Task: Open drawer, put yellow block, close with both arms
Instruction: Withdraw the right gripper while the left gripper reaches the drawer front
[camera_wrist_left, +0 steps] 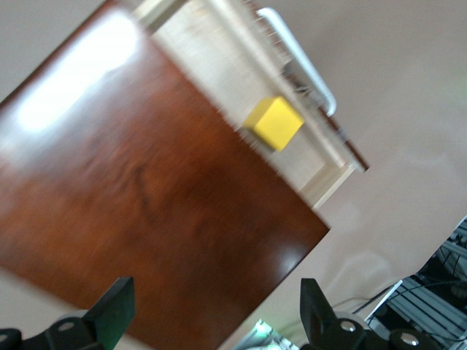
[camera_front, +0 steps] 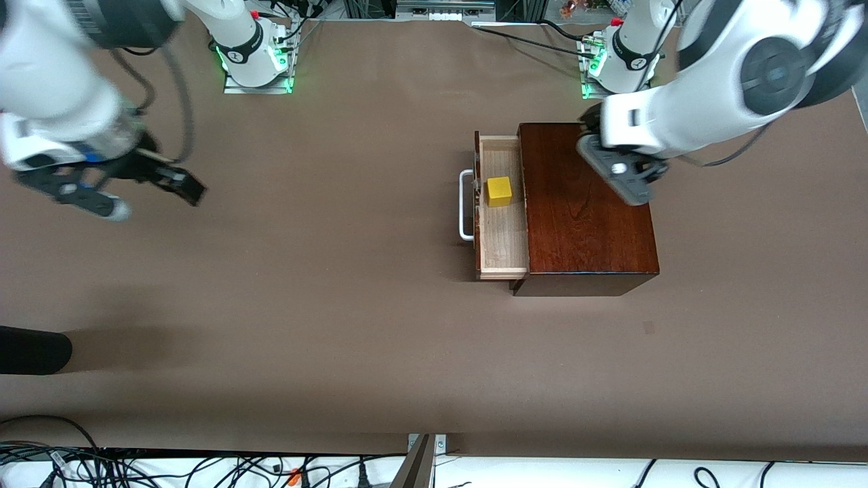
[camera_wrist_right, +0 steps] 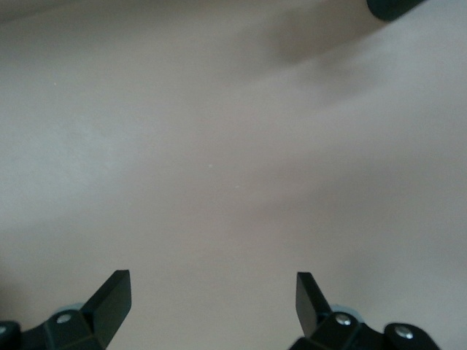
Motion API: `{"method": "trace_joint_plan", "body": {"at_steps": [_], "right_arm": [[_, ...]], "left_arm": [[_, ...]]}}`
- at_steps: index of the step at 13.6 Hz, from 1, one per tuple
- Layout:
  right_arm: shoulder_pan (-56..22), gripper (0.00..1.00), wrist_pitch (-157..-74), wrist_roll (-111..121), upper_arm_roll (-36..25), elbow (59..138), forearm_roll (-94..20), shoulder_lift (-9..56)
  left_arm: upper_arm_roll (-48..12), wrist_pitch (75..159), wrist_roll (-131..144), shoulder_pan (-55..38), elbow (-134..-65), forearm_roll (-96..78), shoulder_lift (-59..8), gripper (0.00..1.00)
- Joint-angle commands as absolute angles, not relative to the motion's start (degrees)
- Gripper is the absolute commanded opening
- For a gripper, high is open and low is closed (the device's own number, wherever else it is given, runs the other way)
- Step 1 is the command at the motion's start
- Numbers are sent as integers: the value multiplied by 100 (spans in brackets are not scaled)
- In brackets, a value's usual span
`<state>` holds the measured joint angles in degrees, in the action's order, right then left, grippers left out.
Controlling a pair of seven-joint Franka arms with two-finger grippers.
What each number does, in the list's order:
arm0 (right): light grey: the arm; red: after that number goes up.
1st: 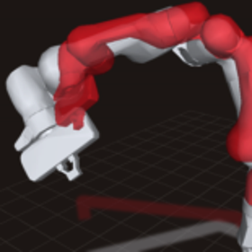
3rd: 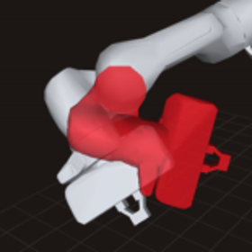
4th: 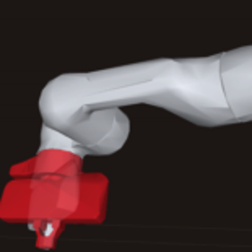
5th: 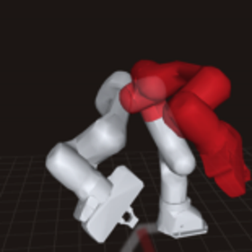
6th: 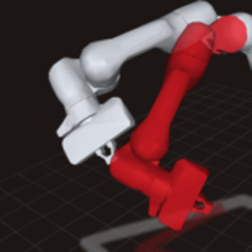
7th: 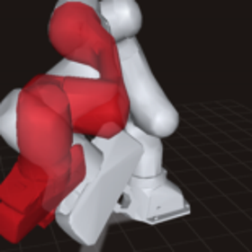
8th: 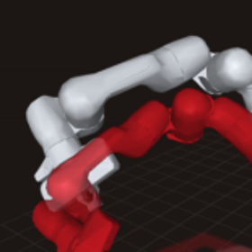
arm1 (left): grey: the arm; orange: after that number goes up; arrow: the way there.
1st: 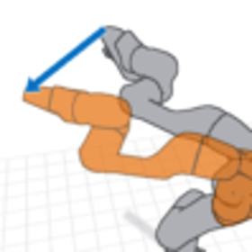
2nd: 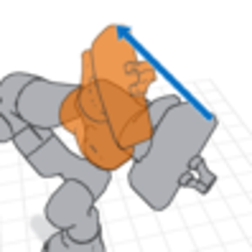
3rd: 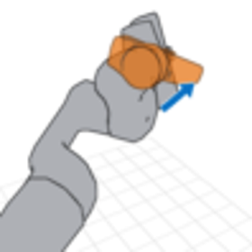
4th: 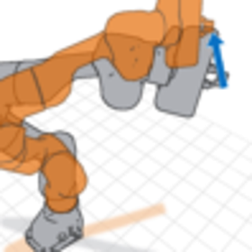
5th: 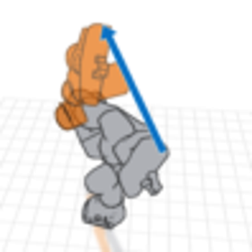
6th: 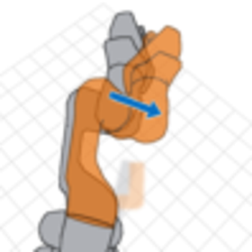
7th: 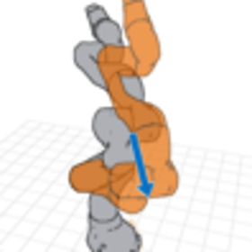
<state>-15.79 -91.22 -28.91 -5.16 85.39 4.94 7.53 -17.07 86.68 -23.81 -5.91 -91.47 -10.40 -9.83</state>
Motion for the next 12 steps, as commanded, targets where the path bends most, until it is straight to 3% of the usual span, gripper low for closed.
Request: {"method": "trace_joint_plan", "body": {"at_steps": [1, 5, 12], "right_arm": [[-1004, 100, -9290, -1788, -431, 8981, 159, 388], [-528, 100, -9756, -627, -431, 9615, 150, -52], [-141, 100, -9265, -9, -212, 9431, 211, 9]], "left_arm": [[-2151, 9199, -2915, -939, -8903, -1116, -1387, 100], [-2303, 10351, -4625, -1432, -8921, -1125, -2133, 100], [-2276, 12399, -5599, -2380, -9342, -652, -2663, 100]]}}
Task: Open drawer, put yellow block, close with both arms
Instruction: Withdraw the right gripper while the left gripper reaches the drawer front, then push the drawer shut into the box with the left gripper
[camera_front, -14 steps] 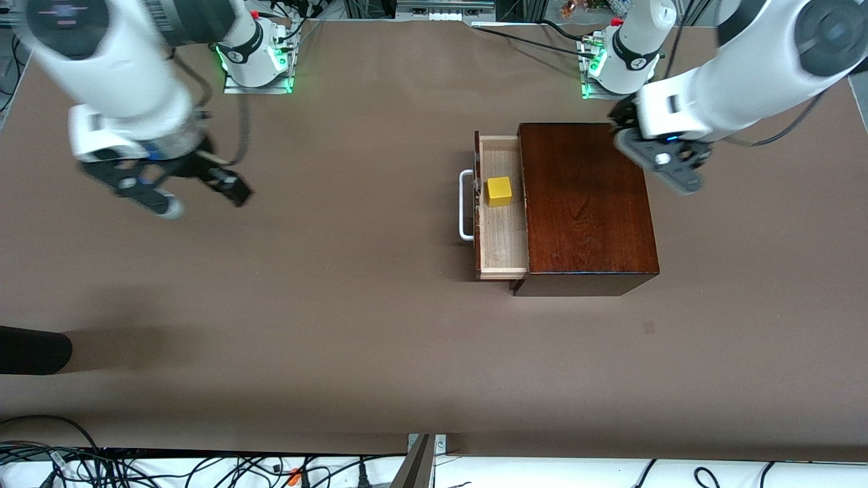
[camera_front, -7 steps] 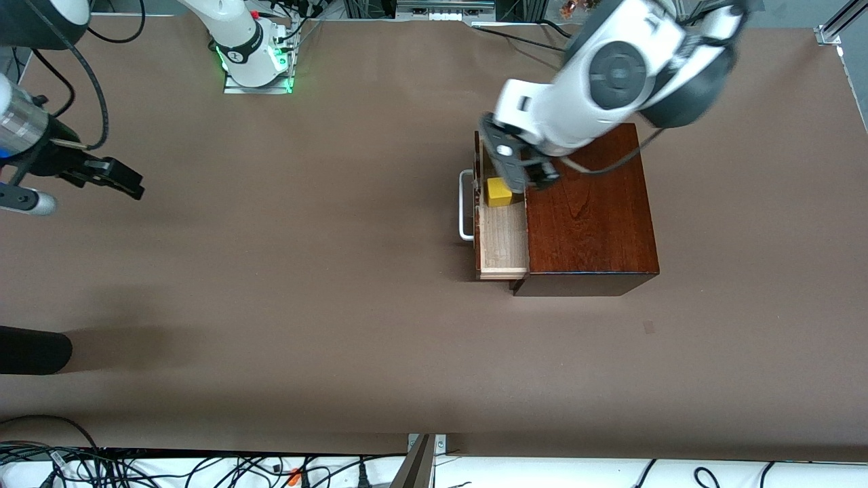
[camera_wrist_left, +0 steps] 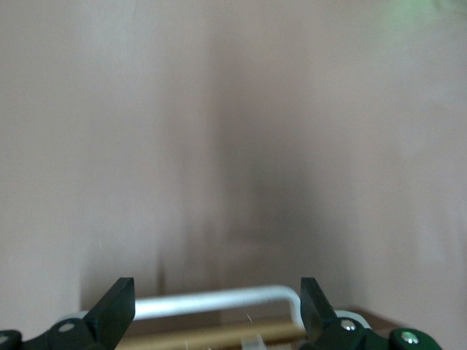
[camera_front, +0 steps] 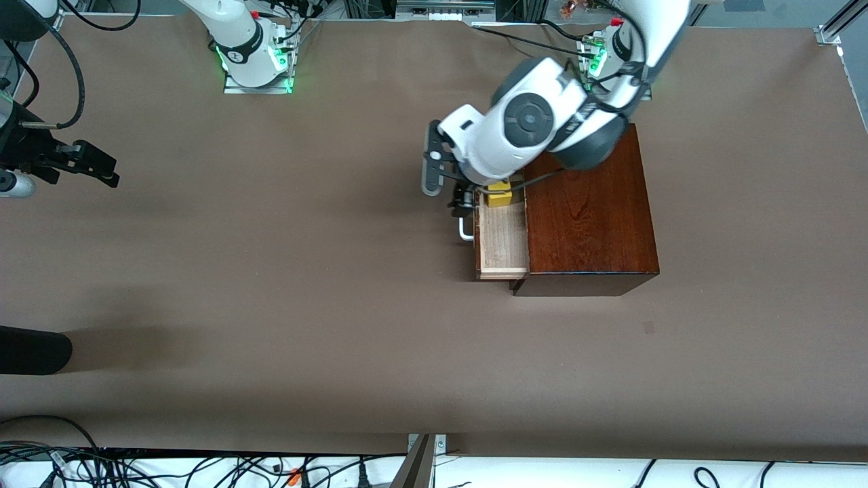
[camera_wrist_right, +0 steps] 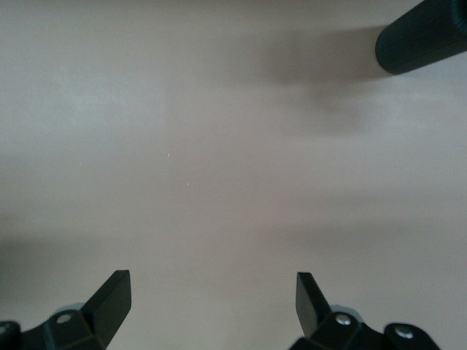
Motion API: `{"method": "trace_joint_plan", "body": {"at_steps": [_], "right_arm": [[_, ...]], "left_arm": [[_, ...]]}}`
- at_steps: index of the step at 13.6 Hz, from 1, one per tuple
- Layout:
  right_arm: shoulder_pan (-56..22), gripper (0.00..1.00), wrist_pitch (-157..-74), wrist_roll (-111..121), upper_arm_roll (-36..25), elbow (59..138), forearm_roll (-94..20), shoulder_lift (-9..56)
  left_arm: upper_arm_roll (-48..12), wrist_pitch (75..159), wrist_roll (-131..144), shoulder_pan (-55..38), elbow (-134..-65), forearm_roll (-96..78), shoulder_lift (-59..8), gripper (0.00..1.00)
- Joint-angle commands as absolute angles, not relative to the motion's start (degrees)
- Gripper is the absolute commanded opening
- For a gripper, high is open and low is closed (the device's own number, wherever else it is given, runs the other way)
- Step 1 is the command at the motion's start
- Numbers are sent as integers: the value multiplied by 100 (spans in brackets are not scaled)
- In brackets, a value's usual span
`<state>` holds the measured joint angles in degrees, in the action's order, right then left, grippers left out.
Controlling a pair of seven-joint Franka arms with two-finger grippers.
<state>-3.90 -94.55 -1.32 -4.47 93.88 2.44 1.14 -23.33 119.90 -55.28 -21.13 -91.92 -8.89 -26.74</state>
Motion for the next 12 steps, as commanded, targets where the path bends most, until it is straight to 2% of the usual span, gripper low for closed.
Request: {"method": "trace_joint_plan", "body": {"at_steps": [1, 9, 12], "right_arm": [[-97, 100, -9255, -17, -124, 9431, 211, 9], [-79, 100, -9246, -44, -105, 9431, 167, 26], [-79, 100, -9185, -61, -105, 9431, 158, 26]], "left_arm": [[-2259, 12514, -5468, -2504, -9395, -450, -2689, 100], [-2250, 12463, -4940, -2575, -9483, 1160, -3199, 100], [-2093, 11841, -4869, -2496, -9449, 1282, -3103, 100]]}}
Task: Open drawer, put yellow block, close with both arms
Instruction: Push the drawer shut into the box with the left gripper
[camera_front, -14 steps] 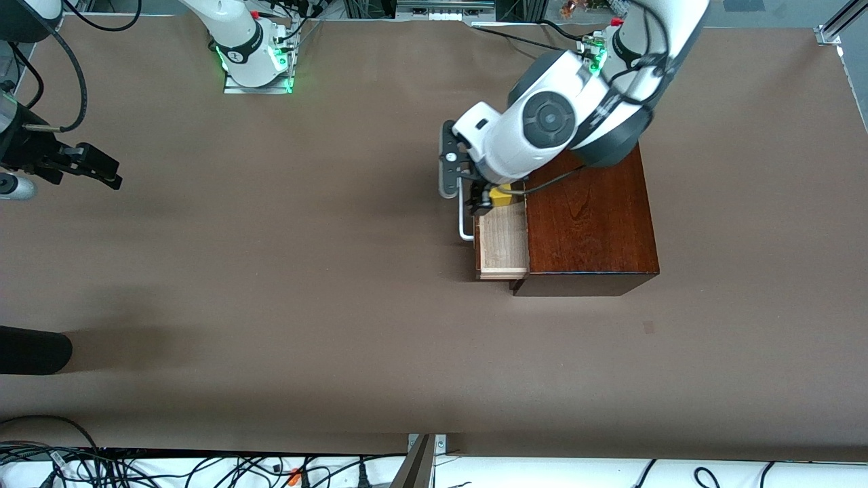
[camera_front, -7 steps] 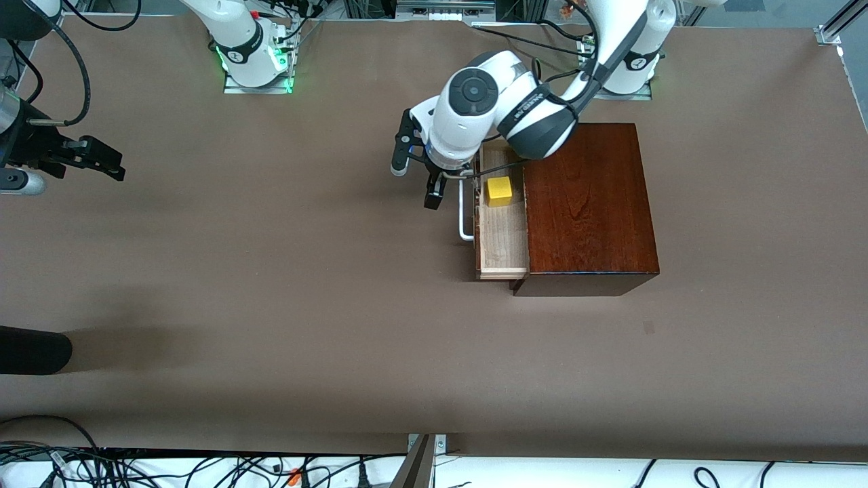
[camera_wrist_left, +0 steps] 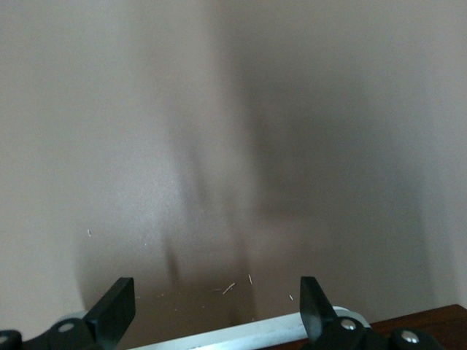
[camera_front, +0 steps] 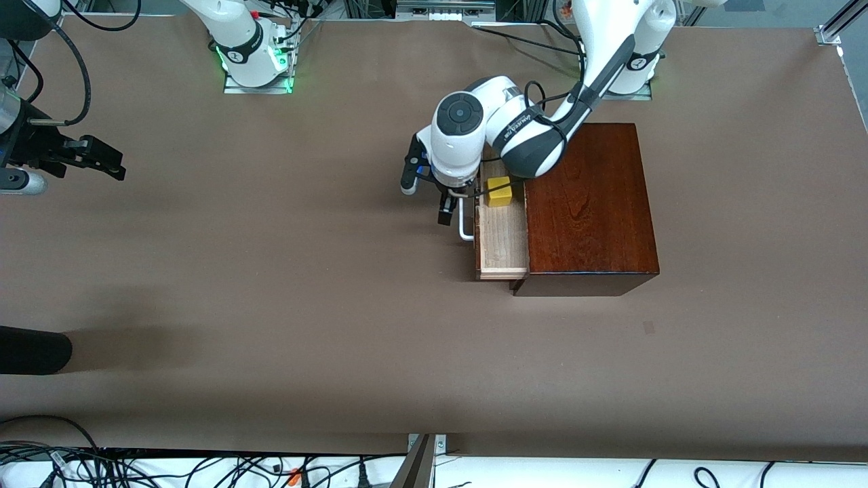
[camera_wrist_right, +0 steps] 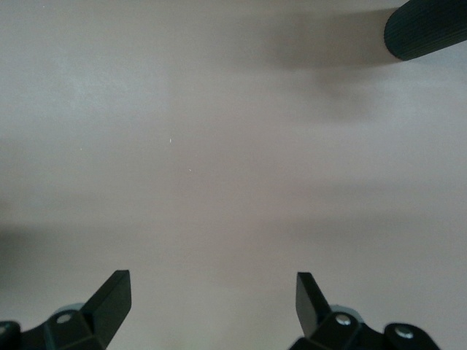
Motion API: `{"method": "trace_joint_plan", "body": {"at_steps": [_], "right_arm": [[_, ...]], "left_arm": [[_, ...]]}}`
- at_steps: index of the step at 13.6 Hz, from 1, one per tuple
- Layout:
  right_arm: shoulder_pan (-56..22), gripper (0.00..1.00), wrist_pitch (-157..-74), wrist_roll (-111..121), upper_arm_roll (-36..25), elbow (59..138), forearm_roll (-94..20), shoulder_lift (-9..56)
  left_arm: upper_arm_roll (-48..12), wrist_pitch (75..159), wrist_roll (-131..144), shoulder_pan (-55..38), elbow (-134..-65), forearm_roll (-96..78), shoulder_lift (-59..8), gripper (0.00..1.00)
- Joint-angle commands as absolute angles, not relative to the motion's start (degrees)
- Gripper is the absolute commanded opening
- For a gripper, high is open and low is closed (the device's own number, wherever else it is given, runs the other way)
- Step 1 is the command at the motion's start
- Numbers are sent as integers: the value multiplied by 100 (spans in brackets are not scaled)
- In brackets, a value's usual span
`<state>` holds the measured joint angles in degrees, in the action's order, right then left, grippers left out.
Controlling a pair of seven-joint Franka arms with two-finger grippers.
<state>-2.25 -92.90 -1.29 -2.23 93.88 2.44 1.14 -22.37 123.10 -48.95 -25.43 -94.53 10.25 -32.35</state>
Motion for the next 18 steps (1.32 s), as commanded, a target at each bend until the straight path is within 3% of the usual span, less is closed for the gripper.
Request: {"method": "trace_joint_plan", "body": {"at_steps": [1, 6, 18], "right_arm": [[-79, 100, -9158, -96, -105, 9431, 158, 26], [-79, 100, -9105, -88, -114, 9308, 106, 17], [-79, 100, -9026, -106, -114, 9246, -141, 53]], "left_arm": [[-2057, 11665, -4860, -2479, -9440, 1327, -3068, 100], [-2004, 11084, -4614, -2198, -9404, 1327, -2953, 100], [-2013, 10820, -4501, -2074, -9404, 1336, -2892, 100]]}}
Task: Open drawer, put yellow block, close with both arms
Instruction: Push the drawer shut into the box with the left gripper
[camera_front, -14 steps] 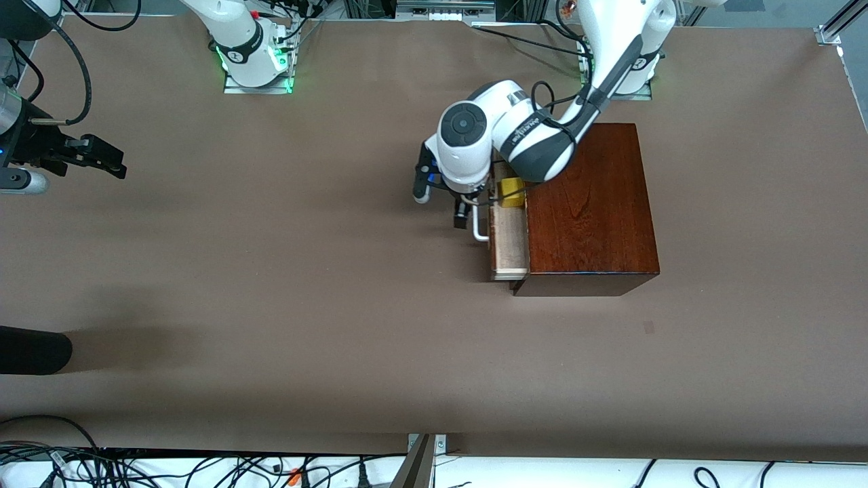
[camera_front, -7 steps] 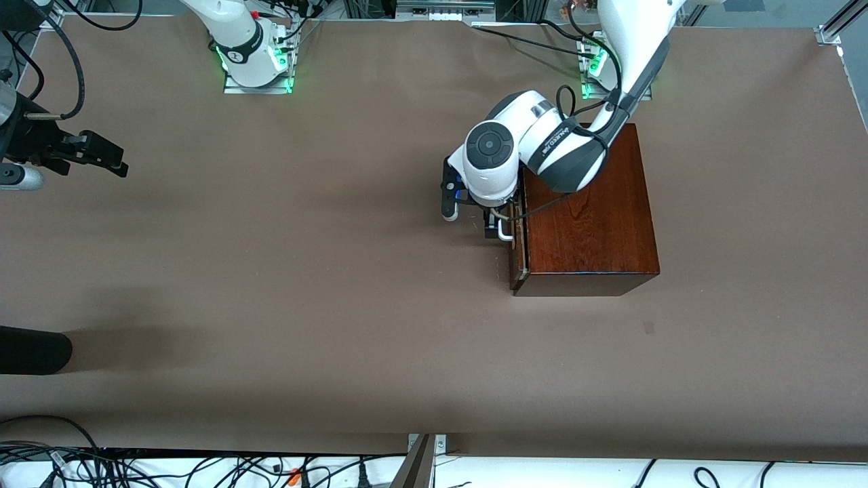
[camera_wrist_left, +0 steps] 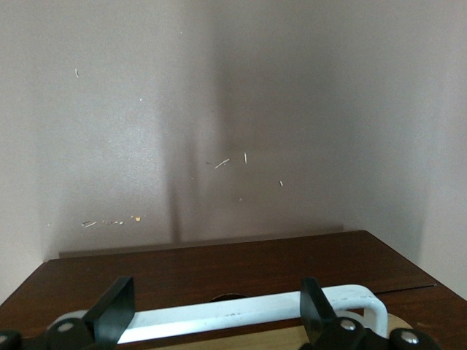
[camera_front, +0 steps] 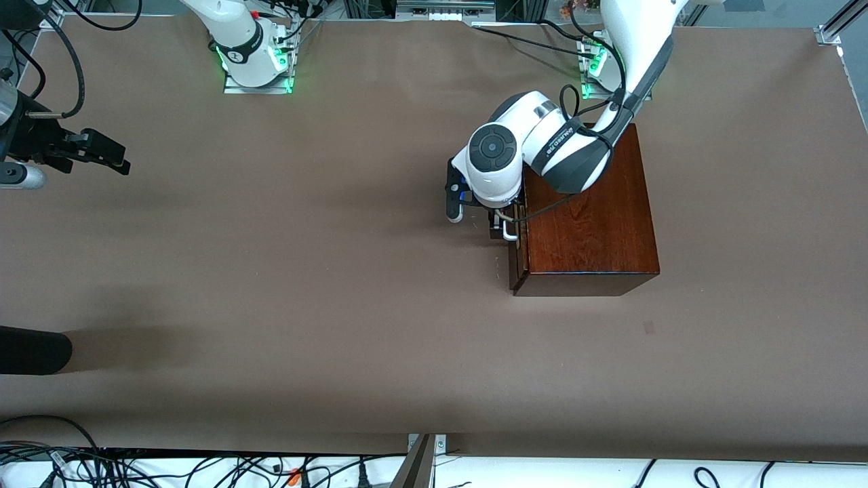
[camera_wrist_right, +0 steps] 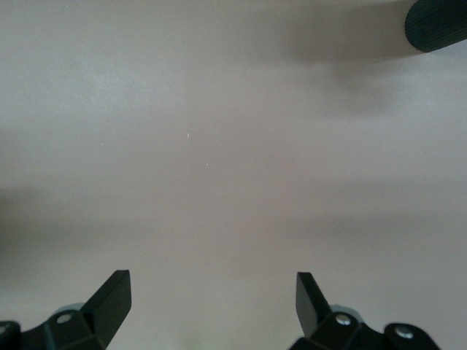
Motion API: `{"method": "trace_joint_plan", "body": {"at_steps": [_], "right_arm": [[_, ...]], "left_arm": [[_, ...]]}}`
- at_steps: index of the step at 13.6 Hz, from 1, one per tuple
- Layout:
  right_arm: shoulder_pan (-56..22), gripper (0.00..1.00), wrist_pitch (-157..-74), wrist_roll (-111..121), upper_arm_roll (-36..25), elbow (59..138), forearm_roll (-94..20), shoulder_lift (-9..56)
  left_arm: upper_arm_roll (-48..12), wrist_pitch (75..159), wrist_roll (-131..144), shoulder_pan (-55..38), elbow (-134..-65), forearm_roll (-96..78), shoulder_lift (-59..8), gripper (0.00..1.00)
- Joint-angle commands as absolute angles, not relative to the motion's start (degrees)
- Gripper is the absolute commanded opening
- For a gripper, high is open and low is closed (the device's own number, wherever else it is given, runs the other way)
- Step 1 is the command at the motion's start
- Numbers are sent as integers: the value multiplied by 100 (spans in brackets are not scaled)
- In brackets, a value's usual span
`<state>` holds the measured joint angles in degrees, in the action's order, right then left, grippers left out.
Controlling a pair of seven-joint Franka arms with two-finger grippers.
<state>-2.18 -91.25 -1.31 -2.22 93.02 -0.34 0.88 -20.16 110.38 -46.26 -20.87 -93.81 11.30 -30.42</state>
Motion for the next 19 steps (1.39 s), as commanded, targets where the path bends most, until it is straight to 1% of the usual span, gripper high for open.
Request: {"method": "trace_joint_plan", "body": {"at_steps": [1, 9, 14, 16, 19], "right_arm": [[-79, 100, -9026, -79, -114, 9246, -141, 53], [-79, 100, -9053, -70, -106, 9246, -149, 62], [-79, 100, -9070, -70, -106, 9246, -149, 62], [-79, 100, -9079, -105, -114, 9237, -149, 62], [-88, 100, -9079, -114, -114, 9237, -149, 62]], "left_arm": [[-2013, 10802, -4500, -2057, -9404, 1336, -2892, 100], [-2004, 10486, -4491, -2065, -9404, 1380, -2822, 100], [-2039, 10468, -4273, -2057, -9300, 1310, -2777, 100], [-2135, 10468, -3678, -2126, -9185, 1152, -2751, 100], [-2565, 10477, -2386, -2101, -9053, 853, -2664, 100]]}}
